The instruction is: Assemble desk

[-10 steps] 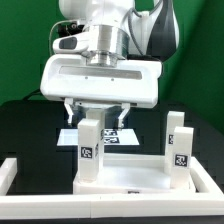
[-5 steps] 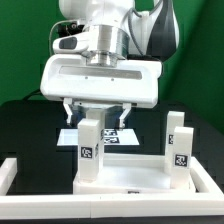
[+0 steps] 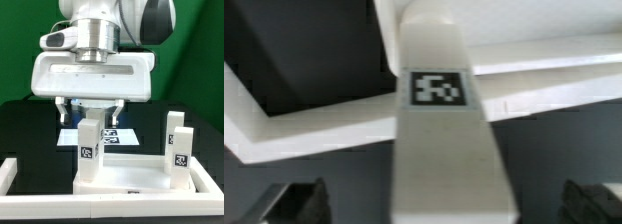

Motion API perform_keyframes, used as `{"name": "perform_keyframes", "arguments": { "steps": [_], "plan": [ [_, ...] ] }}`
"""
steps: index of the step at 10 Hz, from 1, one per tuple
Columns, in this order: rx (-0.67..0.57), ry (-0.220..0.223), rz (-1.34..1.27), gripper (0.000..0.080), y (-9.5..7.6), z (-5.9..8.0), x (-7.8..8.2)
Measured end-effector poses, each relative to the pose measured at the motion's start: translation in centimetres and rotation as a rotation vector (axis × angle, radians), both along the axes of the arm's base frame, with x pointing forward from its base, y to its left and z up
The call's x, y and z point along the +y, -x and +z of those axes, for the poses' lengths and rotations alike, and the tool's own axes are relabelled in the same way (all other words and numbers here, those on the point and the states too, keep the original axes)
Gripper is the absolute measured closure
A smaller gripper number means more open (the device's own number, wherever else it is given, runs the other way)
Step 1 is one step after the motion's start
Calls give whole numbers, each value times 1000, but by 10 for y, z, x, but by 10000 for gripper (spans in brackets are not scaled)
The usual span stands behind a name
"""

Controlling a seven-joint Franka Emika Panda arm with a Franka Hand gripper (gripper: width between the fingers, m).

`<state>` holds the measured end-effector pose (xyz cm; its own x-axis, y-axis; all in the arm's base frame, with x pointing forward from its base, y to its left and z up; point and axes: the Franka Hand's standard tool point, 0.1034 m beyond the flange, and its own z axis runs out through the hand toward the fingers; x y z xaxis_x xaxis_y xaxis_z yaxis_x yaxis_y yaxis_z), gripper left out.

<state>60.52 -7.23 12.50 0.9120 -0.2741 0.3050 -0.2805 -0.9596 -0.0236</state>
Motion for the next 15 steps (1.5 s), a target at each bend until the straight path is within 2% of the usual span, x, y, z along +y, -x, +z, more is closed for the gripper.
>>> {"name": "perform_keyframes", "arguments": {
  "steps": [3, 4, 5, 6, 9, 10, 11, 12, 13, 15],
  "plan": [
    [271, -138, -14, 150, 0, -6, 3],
    [355, -176, -11, 150, -1, -3, 4],
    [381, -186, -10, 150, -10, -2, 1],
    [360, -173, -9, 150, -18, -2, 0],
    [348, -168, -32, 150, -20, -3, 1],
    [348, -168, -33, 277, -20, -3, 1],
    [349, -178, -107, 277, -20, -3, 1],
    [350, -189, -193, 417, -20, -4, 1],
    [350, -197, -259, 508, -20, -4, 1],
    [347, -211, -379, 508, -20, -4, 1]
  ]
}}
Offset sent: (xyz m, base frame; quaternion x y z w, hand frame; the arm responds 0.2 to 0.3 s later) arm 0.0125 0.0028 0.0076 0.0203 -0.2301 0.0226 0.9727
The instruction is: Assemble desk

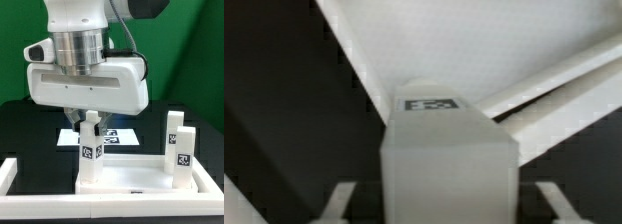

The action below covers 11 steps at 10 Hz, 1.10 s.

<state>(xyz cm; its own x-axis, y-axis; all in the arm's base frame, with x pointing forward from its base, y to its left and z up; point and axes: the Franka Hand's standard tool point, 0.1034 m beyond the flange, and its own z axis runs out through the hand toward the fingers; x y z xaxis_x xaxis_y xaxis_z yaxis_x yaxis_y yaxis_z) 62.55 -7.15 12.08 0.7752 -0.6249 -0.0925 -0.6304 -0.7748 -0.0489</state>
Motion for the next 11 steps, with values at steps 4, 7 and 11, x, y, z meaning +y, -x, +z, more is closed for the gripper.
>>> {"name": "perform_keyframes", "arguments": {
  "steps": [4, 7, 11],
  "plan": [
    [37, -5, -544, 508, -3, -1, -2],
    [-2, -30, -973, 508, -14, -1, 8],
    [-6, -34, -984, 299, -11, -3, 9]
  ]
}}
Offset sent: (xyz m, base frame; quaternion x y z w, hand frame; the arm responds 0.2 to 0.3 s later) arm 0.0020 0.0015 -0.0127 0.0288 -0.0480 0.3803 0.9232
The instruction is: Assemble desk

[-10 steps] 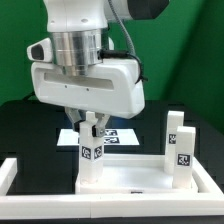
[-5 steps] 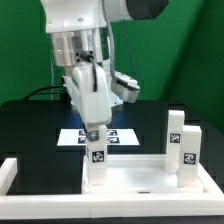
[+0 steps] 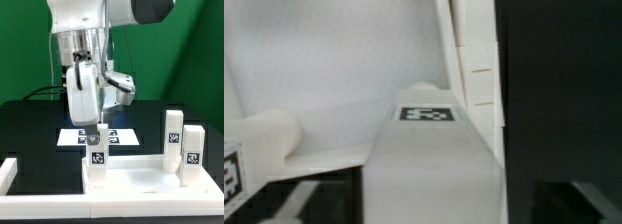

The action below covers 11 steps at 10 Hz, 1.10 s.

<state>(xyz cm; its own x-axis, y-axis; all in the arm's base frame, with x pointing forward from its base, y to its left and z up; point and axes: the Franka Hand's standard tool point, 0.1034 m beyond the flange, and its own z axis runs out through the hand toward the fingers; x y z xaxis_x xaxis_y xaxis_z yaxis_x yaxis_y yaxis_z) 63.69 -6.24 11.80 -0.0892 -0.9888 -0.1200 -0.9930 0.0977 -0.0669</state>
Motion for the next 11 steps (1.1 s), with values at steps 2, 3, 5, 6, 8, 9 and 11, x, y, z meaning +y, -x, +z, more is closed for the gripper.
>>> {"name": "perform_keyframes", "arguments": {
  "steps": [2, 3, 5, 6, 8, 9, 11],
  "plan": [
    [14, 10, 315, 184, 6, -2, 4],
    [26, 23, 488, 156, 9, -4, 6],
    [11, 29, 593, 152, 8, -4, 5],
    [6, 31, 638, 151, 8, -4, 5],
    [-14, 54, 910, 151, 8, -3, 7],
    [-45, 77, 1113, 151, 5, -2, 11],
    [-97, 128, 1291, 151, 1, -2, 11]
  ]
}}
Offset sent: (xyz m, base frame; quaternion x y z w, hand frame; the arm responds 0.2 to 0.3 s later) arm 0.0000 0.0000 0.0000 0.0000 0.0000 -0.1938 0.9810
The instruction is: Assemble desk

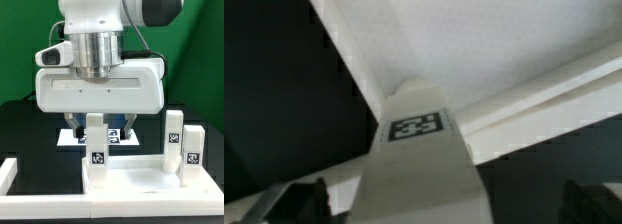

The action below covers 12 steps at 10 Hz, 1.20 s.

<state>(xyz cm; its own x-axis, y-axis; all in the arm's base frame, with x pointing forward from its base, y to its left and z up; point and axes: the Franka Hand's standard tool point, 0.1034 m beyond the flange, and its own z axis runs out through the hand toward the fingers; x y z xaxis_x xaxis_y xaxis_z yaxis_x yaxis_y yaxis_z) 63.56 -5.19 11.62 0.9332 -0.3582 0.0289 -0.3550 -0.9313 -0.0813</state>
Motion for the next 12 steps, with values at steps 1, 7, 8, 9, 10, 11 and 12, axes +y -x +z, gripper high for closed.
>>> {"name": "perform_keyframes", "arguments": {
  "steps": [1, 7, 8, 9, 10, 11, 12],
  "plan": [
    [1, 5, 31, 151, 1, -1, -1],
    [21, -10, -274, 511, 1, -2, -2],
    [24, -20, -380, 511, 1, -3, -3],
    [33, -46, -556, 511, 1, -3, -5],
    [42, -70, -688, 511, 1, -3, -6],
    [56, -81, -832, 511, 1, -3, -3],
    [73, -92, -1036, 511, 0, -3, 3]
  ]
}}
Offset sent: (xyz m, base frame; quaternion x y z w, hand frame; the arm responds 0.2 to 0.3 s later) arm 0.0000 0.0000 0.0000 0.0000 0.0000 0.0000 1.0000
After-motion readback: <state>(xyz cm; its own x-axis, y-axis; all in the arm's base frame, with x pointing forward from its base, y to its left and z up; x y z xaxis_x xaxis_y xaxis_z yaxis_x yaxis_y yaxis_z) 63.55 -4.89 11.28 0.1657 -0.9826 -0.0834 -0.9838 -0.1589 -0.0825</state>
